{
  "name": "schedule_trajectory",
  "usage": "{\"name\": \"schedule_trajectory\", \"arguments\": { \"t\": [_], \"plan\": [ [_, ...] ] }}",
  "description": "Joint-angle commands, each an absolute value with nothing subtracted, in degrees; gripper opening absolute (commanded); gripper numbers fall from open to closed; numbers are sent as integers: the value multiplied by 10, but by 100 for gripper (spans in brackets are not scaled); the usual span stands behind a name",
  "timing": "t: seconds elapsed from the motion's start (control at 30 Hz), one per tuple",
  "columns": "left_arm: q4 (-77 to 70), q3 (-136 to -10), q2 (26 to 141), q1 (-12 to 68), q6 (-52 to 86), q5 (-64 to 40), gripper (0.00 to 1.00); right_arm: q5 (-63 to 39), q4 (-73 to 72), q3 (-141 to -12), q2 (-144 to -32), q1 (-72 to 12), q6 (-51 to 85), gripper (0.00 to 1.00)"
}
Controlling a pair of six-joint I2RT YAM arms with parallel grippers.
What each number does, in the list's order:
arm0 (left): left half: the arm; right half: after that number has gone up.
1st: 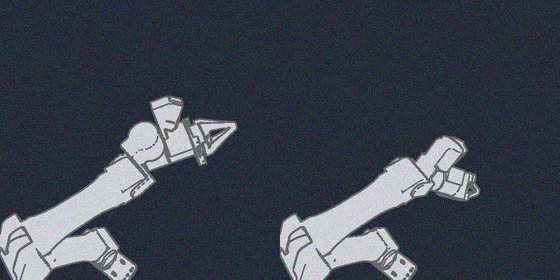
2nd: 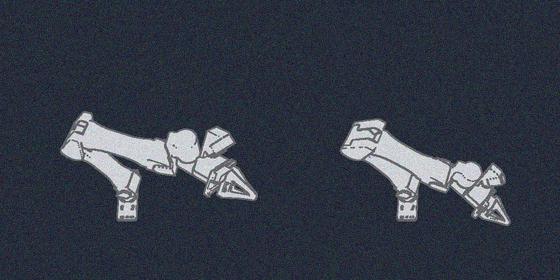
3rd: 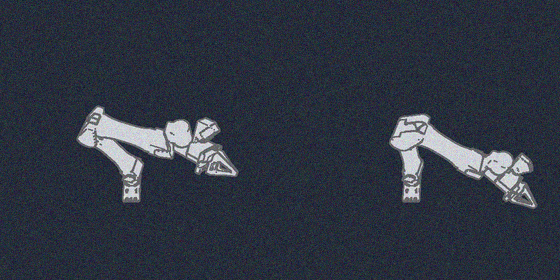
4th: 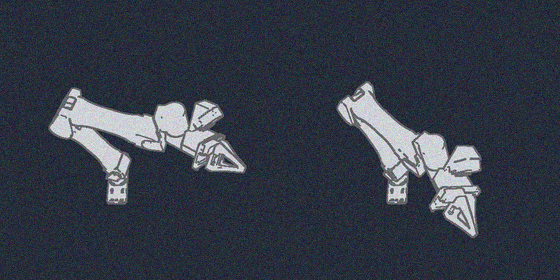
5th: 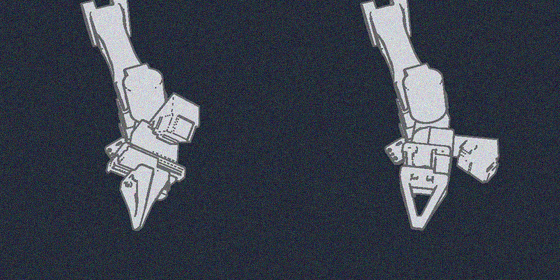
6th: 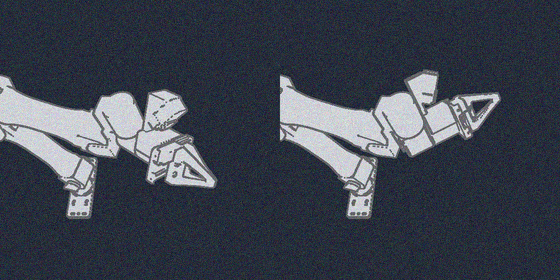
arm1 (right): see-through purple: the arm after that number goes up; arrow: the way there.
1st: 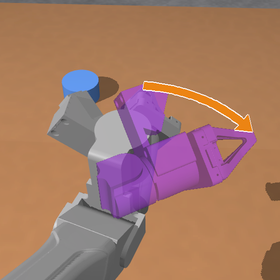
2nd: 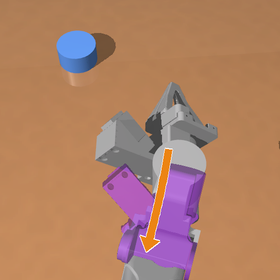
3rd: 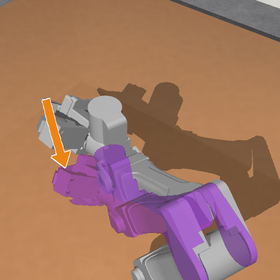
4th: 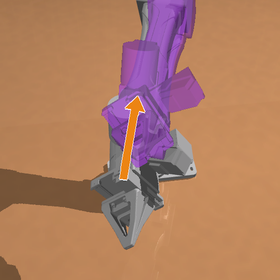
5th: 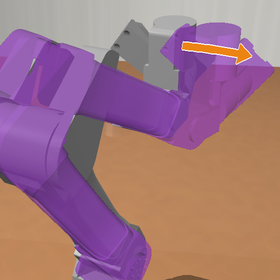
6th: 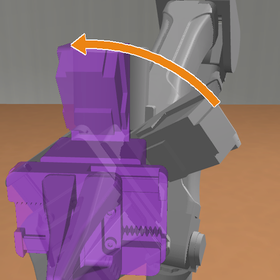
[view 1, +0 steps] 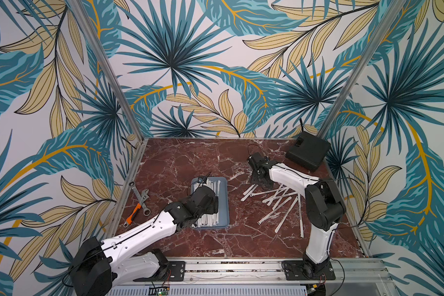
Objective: Put the straws into the storage box
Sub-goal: Adjust the straw at the center of the board.
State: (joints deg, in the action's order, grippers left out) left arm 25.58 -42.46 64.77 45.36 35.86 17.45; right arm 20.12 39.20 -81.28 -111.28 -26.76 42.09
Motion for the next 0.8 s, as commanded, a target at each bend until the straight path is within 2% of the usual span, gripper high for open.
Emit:
{"name": "schedule_trajectory", "arguments": {
  "t": [0.0, 0.17, 0.3, 0.77],
  "plan": [
    [260, -410, 642, 451, 361, 171, 82, 187, 386, -840, -1150, -273, 434, 69],
    [267, -406, 634, 451, 361, 173, 82, 188, 372, -854, -1182, -265, 454, 67],
    [264, -396, 624, 449, 364, 181, 82, 170, 363, -855, -1198, -263, 457, 61],
    [256, -382, 612, 440, 360, 185, 82, 138, 330, -744, -1148, -293, 432, 20]
  ]
}}
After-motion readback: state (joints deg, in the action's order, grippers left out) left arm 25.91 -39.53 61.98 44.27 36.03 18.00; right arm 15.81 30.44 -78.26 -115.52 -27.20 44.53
